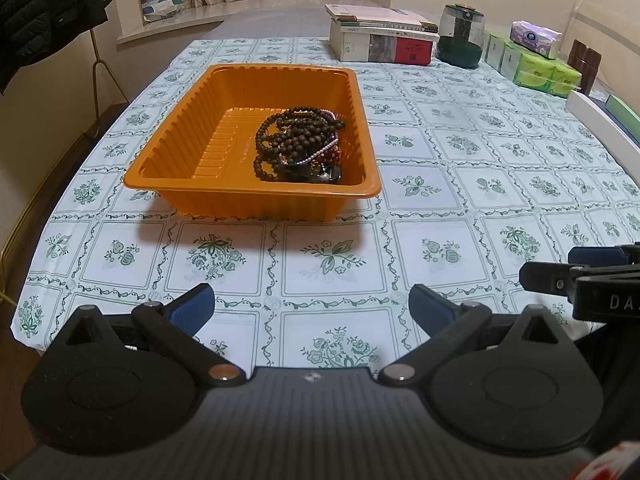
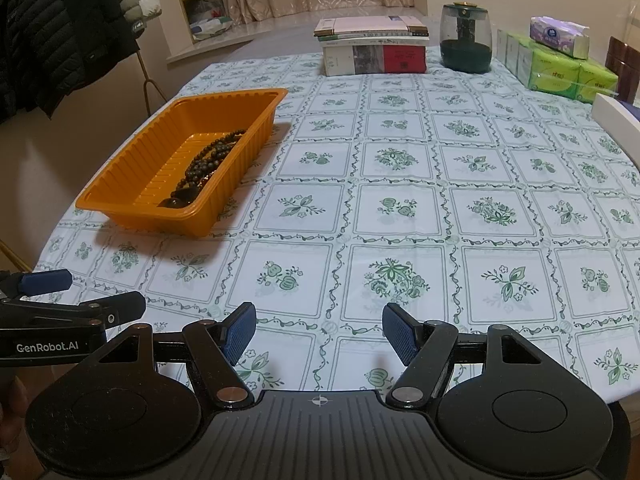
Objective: Organize jewelry
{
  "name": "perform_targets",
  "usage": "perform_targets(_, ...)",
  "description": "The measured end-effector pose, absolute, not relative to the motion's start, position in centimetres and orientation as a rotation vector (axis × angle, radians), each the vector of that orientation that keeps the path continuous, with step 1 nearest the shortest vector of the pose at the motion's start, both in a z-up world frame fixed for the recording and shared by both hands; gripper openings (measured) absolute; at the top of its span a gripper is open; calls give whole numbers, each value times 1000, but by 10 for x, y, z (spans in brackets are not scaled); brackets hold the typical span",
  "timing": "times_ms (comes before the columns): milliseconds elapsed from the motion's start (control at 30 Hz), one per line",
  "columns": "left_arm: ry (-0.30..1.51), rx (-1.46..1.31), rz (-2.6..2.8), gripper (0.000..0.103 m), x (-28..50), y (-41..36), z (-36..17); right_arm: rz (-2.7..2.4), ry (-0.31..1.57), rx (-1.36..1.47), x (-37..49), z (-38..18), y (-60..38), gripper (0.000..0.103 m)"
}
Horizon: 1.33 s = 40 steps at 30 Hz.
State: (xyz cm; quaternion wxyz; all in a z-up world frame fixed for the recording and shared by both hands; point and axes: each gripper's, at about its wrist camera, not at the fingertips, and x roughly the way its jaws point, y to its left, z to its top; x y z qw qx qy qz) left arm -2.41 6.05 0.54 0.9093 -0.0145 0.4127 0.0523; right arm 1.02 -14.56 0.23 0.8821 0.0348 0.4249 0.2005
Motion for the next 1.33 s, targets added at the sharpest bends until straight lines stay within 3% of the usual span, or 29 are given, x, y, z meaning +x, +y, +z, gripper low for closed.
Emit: perform_targets(1333,831,-34,110,102,-21,62,5,424,903,74,13,-3,-144,70)
